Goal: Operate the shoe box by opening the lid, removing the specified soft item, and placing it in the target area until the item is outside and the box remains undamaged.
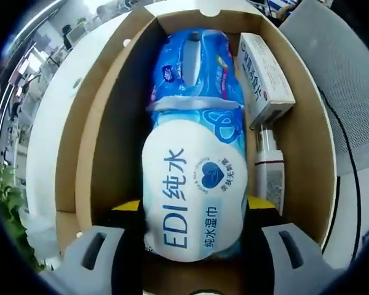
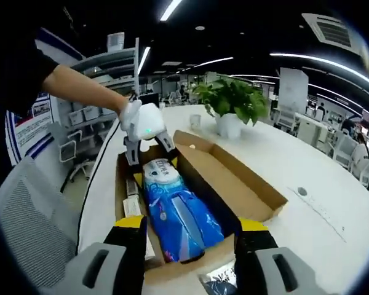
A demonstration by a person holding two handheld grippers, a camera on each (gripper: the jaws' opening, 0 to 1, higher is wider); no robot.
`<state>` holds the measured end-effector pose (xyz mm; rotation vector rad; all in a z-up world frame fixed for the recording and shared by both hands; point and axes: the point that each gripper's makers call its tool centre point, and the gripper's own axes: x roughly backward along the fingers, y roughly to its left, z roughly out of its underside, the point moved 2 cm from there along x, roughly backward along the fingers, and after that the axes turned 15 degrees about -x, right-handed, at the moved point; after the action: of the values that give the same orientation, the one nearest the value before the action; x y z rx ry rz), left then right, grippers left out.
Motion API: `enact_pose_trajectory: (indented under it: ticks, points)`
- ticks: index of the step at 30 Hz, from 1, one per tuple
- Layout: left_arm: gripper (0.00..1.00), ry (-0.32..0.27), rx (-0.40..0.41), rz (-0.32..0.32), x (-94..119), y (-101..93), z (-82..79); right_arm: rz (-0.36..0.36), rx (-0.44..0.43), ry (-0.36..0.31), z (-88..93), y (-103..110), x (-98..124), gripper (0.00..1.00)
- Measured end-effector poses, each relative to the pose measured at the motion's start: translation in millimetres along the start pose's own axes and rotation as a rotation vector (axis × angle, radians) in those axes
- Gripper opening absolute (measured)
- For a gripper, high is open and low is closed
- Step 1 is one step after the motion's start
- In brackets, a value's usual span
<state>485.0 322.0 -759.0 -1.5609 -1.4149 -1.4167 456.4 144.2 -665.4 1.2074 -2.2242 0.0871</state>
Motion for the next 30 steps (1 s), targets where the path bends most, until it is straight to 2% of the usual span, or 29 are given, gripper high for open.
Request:
enact_pose_trajectory:
  ticks: [8,18,30]
  points:
    - [0.65,0.040,-0.009,0.013,-3,0.5,0.2,-0.061,0.089,0.074,-0.7,18,-43,0.54]
    - [0.66,0.028,-0.013,-0.033,-4,-0.9,2.1,-0.121,0.134,0.133,-2.9,33,-85,0.54]
    - [0.67,0.026,-0.008,-0.013,-7,1.2,5.7,-0.151,0.176,0.196,2.7,36,-119,0.49]
